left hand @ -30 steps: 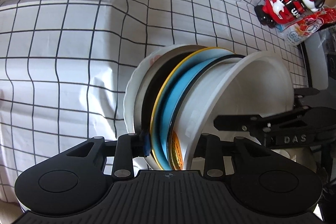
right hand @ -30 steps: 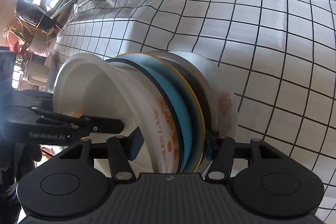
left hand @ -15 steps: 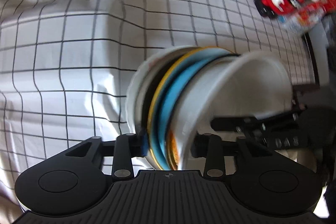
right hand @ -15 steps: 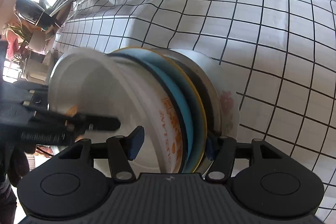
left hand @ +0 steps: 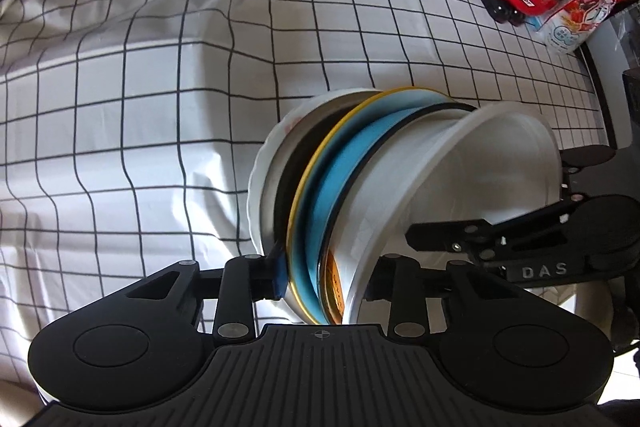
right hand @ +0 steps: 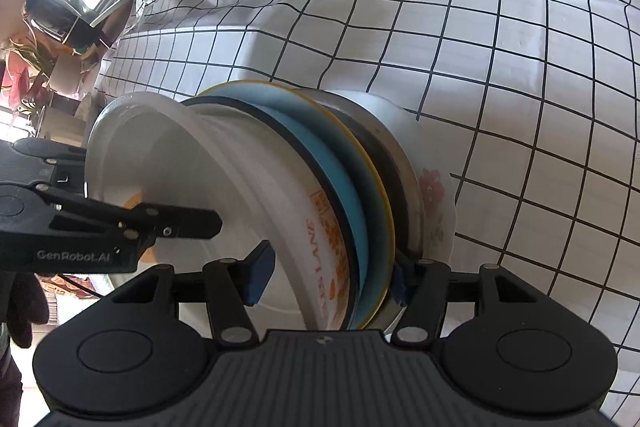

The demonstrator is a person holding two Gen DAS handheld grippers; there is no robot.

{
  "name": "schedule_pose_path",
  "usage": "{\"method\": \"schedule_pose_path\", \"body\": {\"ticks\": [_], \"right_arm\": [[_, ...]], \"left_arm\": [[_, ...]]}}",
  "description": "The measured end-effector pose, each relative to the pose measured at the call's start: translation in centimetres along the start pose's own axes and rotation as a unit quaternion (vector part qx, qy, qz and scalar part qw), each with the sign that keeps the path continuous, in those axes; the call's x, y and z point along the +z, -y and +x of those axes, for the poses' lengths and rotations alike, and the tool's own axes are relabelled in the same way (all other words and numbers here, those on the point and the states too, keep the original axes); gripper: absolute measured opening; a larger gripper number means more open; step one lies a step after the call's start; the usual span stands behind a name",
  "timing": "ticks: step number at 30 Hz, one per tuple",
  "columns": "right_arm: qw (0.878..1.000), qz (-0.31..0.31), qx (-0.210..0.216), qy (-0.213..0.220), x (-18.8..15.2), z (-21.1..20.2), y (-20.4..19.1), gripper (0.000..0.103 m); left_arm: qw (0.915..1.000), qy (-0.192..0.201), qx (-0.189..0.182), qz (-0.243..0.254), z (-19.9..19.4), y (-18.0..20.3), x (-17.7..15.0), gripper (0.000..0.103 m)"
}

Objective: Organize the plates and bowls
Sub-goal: 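Open both grippers to release the stack's rim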

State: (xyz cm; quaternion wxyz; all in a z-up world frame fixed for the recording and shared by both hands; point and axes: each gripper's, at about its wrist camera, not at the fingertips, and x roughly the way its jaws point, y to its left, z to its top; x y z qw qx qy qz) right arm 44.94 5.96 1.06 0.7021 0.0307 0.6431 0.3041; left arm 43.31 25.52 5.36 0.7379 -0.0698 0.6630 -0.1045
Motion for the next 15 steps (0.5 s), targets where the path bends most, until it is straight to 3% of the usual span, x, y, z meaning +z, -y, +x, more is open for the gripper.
{"method": "schedule_pose_path", "body": {"ticks": [6,15], "right_arm": [[1.0,-0.009,-0.011,0.007,-0.1,-0.5,-0.3,0.058],[0.999,-0.021,-0.02,0.02,-0.1,-1.3,-0.5,0.058]], "left_arm": [[0.9994,0.018,0.018,0.024,-1.0,0.6,-0.2,0.043],[0.9986,0.052,-0.001,0.006,-2.8,-0.3,0.5,0.041]]}}
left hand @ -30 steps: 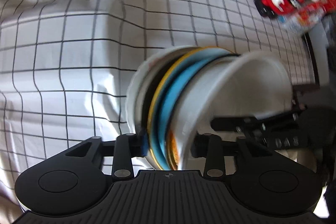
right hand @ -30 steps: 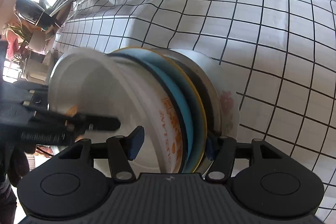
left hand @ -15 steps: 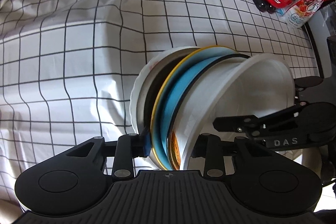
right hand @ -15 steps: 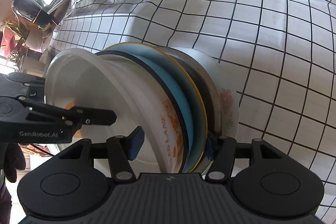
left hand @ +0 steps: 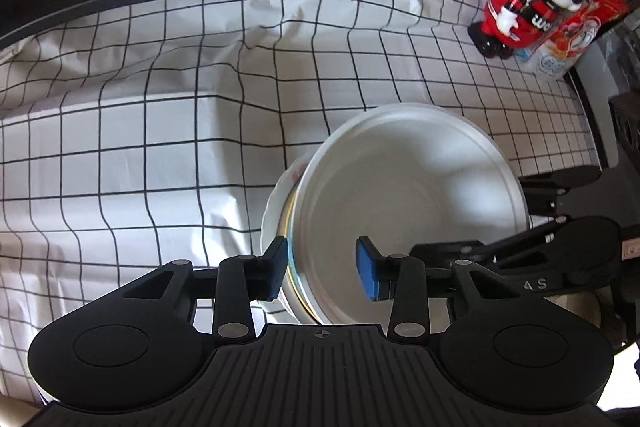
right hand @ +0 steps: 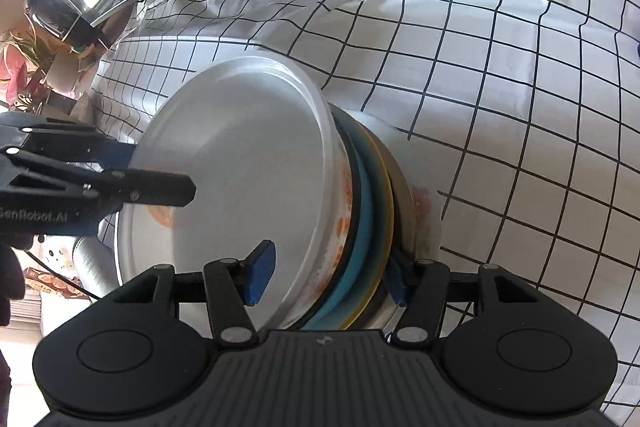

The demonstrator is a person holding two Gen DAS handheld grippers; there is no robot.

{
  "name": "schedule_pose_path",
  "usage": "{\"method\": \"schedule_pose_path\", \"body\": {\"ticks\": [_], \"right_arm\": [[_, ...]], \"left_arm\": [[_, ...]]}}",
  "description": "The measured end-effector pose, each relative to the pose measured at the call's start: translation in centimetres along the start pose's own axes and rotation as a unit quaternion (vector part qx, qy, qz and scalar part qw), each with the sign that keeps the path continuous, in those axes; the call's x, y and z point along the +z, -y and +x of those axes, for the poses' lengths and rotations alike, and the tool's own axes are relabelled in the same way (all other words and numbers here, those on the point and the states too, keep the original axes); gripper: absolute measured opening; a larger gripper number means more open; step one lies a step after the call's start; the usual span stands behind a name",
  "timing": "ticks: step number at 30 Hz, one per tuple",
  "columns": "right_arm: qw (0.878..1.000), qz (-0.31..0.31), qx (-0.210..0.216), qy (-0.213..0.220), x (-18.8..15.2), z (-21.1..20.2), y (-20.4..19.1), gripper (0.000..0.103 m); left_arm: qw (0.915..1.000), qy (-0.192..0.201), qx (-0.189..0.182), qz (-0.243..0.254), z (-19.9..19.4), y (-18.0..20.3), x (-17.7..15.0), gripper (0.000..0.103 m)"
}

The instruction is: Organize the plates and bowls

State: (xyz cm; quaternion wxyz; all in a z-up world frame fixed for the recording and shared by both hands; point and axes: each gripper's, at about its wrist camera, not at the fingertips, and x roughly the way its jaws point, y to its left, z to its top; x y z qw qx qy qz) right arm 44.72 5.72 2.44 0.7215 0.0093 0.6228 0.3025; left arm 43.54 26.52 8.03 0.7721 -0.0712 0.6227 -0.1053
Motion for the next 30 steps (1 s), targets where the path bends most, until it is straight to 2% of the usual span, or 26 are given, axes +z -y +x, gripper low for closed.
{"method": "schedule_pose_path", "body": {"ticks": [4,7,11,15,17,19,22,24,27,30], "right_arm": [[1.0,-0.004,-0.001,0.007,-0.4,-0.6,-0.1,0.057],[0.999,-0.018,-0.013,0.028,-1.0,-1.9,-0.5,0.058],[0.992,-0.051,-0.056,0.101,-1.8,-4.9,-1.0,0.059],[0.981,-0.056,-0.097,0.159,-1.8,-6.4,-0.7,0.061],[0.981,-0.047,-0.114,0.153,-1.7,-5.9,0.0,0.061],[0.983,-0.037,-0.108,0.142,-2.0,-5.1,0.8,0.061],[0.986,-0.014,-0.102,0.133,-2.1,-4.2,1.9,0.07],[0.987,0.003,-0.097,0.131,-1.9,-3.8,2.4,0.07],[0.984,0.004,-0.112,0.136,-2.3,-3.5,1.7,0.07],[0.984,0.0,-0.118,0.131,-2.7,-3.0,0.6,0.07]], "left_arm": [[0.9999,0.004,-0.003,-0.009,0.7,-0.5,-0.8,0.041],[0.9998,0.009,0.002,-0.019,1.3,-1.1,-1.7,0.042],[0.9992,0.017,-0.013,-0.033,1.8,-1.6,-2.8,0.042],[0.9991,0.034,-0.006,-0.026,1.6,-1.0,-3.3,0.041],[0.9987,0.037,-0.016,-0.03,1.5,-1.0,-3.5,0.041],[0.9985,0.043,-0.019,-0.03,1.3,-1.0,-3.6,0.045],[0.9982,0.047,-0.022,-0.031,1.2,-0.8,-3.7,0.047],[0.9982,0.051,-0.018,-0.025,1.2,-0.7,-3.7,0.048],[0.9982,0.057,-0.005,-0.016,1.4,-0.6,-3.7,0.053],[0.9983,0.056,0.003,-0.018,2.1,-1.1,-3.9,0.054]]}}
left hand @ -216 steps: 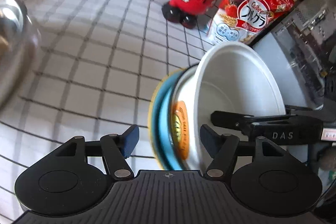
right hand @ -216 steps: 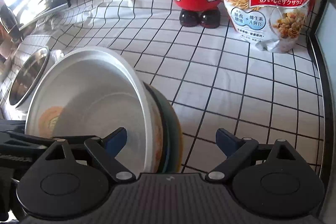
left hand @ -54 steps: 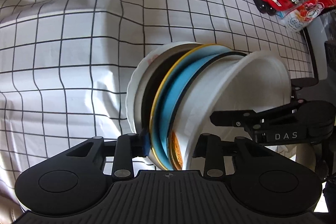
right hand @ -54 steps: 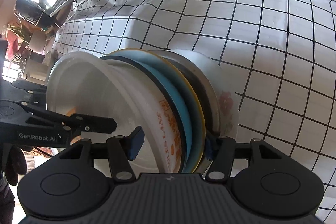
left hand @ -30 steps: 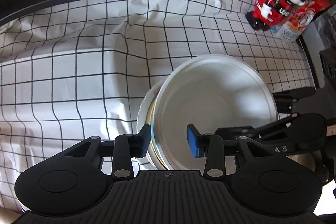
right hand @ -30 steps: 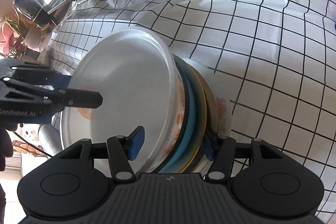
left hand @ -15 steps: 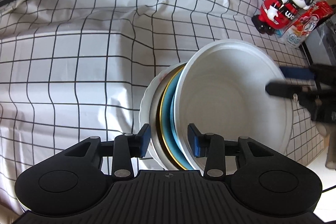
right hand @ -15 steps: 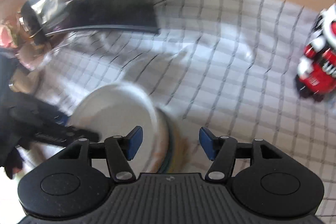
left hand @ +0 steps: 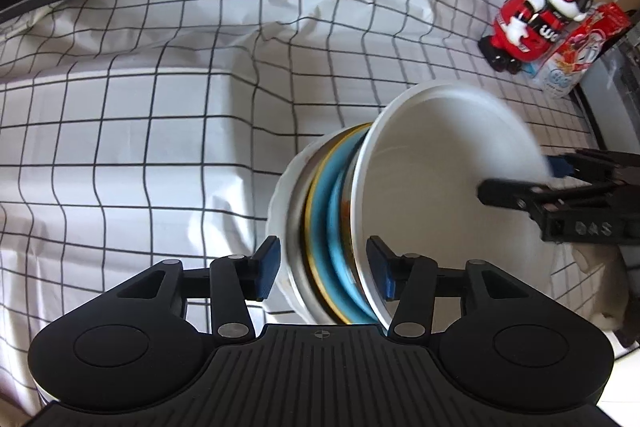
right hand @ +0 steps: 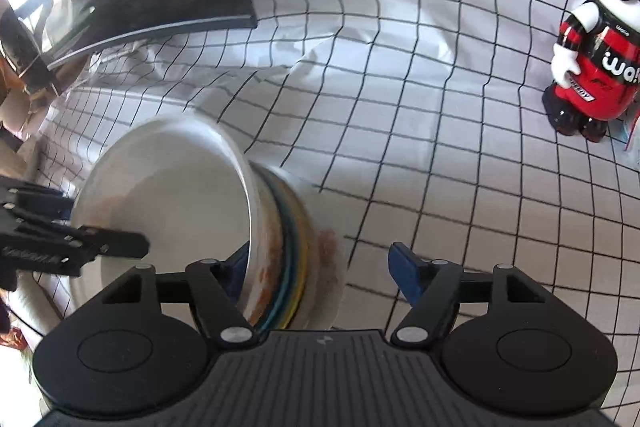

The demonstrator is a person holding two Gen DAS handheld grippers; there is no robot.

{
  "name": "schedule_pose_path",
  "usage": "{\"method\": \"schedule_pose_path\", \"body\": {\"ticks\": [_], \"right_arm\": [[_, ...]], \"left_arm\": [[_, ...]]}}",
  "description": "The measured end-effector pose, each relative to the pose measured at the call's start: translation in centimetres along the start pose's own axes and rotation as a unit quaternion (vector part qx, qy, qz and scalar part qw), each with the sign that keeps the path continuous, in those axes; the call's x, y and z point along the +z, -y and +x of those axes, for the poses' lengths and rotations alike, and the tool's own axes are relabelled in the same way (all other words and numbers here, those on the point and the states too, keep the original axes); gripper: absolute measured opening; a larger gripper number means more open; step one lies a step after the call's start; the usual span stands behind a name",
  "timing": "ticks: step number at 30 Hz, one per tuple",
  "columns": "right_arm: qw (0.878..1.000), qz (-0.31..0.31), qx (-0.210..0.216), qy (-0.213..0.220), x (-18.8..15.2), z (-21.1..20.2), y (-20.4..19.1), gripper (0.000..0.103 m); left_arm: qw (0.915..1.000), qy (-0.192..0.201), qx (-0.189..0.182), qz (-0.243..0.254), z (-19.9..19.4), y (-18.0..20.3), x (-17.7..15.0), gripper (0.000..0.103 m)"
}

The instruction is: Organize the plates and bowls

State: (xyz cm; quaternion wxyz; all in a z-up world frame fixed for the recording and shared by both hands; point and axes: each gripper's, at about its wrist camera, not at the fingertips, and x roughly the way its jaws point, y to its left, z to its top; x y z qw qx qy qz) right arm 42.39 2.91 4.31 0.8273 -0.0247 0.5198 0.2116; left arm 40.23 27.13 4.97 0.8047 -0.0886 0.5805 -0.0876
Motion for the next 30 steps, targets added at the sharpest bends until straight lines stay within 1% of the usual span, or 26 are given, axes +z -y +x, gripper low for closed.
{"method": "schedule_pose_path", "body": {"ticks": [3,7,9,12,13,15,18,19,20,23,26,28,29,30], "right_arm": [[1.0,0.005,-0.014,-0.001,-0.3,0.1,-0.3,0.07],[0.999,0.022,-0.029,0.01,-0.5,0.2,-0.2,0.07],[0.999,0.025,-0.037,0.015,-0.6,0.4,-0.3,0.071],[0.998,0.03,-0.049,0.032,-0.9,0.2,-0.6,0.071],[0.997,0.03,-0.055,0.042,-1.1,0.0,-0.7,0.071],[0.996,0.028,-0.062,0.06,-1.6,-0.3,-1.0,0.071],[0.995,0.034,-0.054,0.076,-2.2,-0.8,-1.0,0.071],[0.995,0.037,-0.048,0.083,-2.5,-1.1,-0.9,0.071],[0.994,0.04,-0.042,0.092,-2.9,-1.6,-1.0,0.071],[0.989,0.052,-0.024,0.136,-4.7,-3.7,-1.1,0.071],[0.976,0.054,-0.012,0.21,-8.1,-7.0,-1.8,0.071],[0.966,0.038,-0.014,0.255,-10.8,-8.9,-2.5,0.074],[0.962,0.03,-0.016,0.27,-11.9,-9.6,-2.9,0.077],[0.96,0.025,-0.018,0.277,-12.5,-10.0,-3.2,0.077]], "left_arm": [[0.9999,0.0,-0.015,-0.006,0.6,-0.7,-0.2,0.055],[0.9992,0.004,-0.035,-0.019,1.2,-1.4,-0.5,0.058],[0.9985,0.012,-0.049,-0.024,1.4,-1.6,-0.6,0.058],[0.9975,0.042,-0.053,-0.021,1.2,-1.7,-0.8,0.057],[0.9969,0.056,-0.051,-0.018,1.0,-1.7,-0.9,0.056],[0.9949,0.086,-0.051,-0.013,0.4,-1.8,-1.4,0.058],[0.9908,0.12,-0.058,-0.022,-0.7,-1.8,-2.6,0.057],[0.9892,0.133,-0.055,-0.026,-1.2,-1.7,-3.2,0.055],[0.987,0.15,-0.05,-0.029,-1.9,-1.5,-3.9,0.055],[0.9771,0.203,-0.042,-0.05,-3.9,-0.6,-6.1,0.054],[0.9632,0.252,-0.044,-0.081,-6.1,0.9,-9.7,0.053],[0.955,0.278,-0.041,-0.094,-7.1,2.2,-12.4,0.053],[0.9524,0.285,-0.038,-0.1,-7.5,2.8,-13.5,0.053],[0.9527,0.282,-0.035,-0.108,-7.5,3.2,-14.2,0.053]]}}
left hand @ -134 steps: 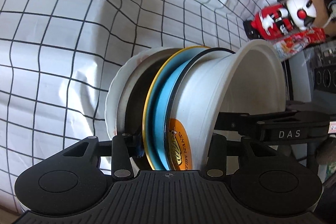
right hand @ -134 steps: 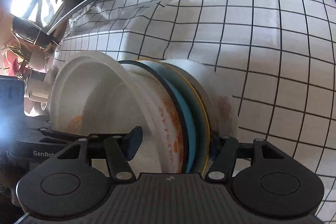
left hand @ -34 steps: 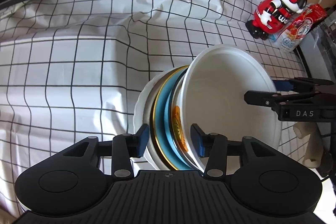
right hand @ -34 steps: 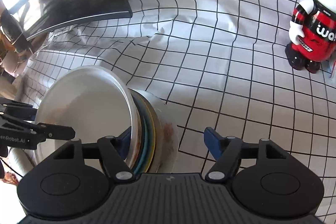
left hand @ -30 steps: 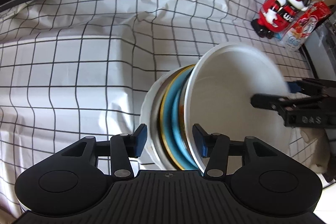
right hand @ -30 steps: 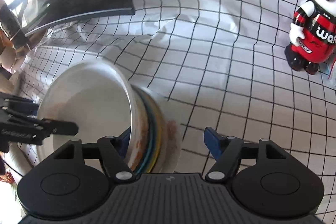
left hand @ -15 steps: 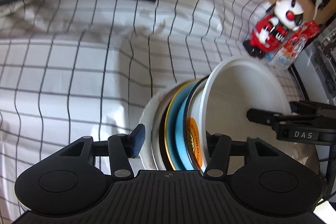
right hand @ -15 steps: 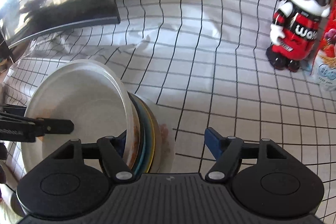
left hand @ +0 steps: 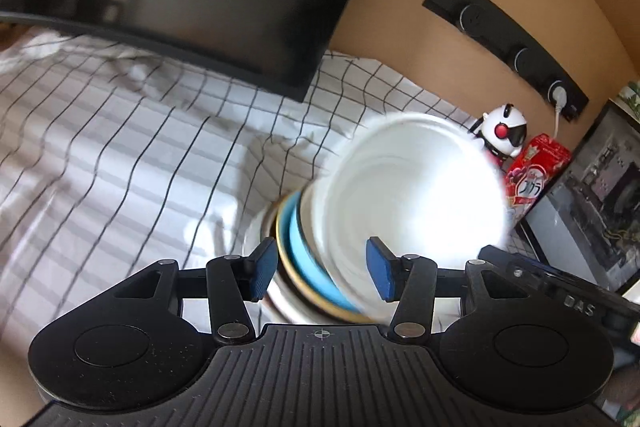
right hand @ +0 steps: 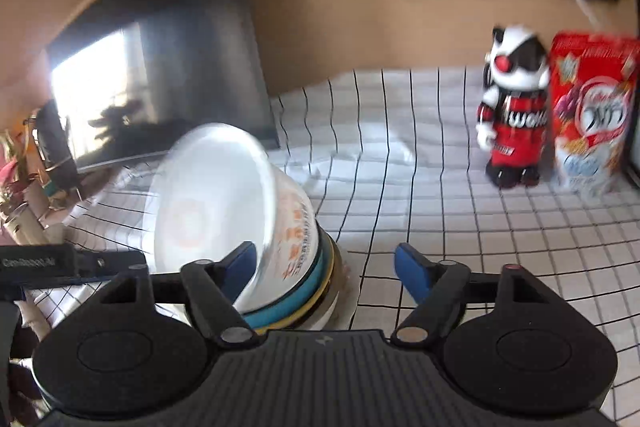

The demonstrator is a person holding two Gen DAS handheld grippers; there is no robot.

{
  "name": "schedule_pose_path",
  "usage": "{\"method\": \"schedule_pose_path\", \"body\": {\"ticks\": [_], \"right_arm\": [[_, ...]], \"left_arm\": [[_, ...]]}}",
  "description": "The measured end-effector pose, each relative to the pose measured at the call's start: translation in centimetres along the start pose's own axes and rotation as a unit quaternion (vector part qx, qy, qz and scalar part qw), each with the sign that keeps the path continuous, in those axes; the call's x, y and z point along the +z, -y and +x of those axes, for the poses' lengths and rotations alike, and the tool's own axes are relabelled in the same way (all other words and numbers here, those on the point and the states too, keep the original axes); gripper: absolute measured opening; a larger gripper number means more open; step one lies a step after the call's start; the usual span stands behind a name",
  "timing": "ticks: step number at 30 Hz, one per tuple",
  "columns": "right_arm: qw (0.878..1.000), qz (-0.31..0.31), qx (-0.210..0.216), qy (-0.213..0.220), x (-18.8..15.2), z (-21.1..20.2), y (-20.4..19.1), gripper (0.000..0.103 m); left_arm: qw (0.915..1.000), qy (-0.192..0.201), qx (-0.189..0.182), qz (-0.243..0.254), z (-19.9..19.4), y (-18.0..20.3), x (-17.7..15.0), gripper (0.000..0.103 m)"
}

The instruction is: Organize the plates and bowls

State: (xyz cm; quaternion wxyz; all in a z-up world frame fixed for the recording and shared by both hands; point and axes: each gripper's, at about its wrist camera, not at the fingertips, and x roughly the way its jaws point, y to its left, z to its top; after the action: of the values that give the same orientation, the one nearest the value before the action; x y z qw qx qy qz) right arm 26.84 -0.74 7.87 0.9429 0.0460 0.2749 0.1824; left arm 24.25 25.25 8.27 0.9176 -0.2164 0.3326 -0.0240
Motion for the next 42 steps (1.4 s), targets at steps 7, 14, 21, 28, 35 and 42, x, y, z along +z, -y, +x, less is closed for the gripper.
{"method": "schedule_pose_path", "body": {"ticks": [7,14,21,28,35,42], "right_arm": [[0.999,0.027,0.012,-0.023,1.6,0.0,1.6,0.077],[0.998,0.054,-0.018,-0.022,3.8,3.9,3.3,0.077],[0.995,0.042,-0.041,-0.074,4.3,9.0,2.6,0.077],[0.992,0.011,-0.056,-0.112,3.3,10.2,0.8,0.077],[0.997,0.014,-0.033,-0.071,3.5,8.6,0.9,0.077],[0.999,0.029,-0.018,0.014,3.5,3.9,0.4,0.078]], "left_arm": [[0.9988,-0.007,0.037,-0.032,-0.2,0.6,0.1,0.053],[0.9986,0.015,0.031,-0.041,2.1,-0.3,1.7,0.051],[0.9986,0.037,0.008,-0.036,3.0,-1.7,5.7,0.049],[0.9996,0.011,-0.02,0.016,6.1,-0.5,7.1,0.049],[0.9997,0.0,-0.021,0.013,7.5,-1.8,6.2,0.05],[0.9955,0.079,-0.017,0.049,2.6,0.0,3.8,0.05]]}}
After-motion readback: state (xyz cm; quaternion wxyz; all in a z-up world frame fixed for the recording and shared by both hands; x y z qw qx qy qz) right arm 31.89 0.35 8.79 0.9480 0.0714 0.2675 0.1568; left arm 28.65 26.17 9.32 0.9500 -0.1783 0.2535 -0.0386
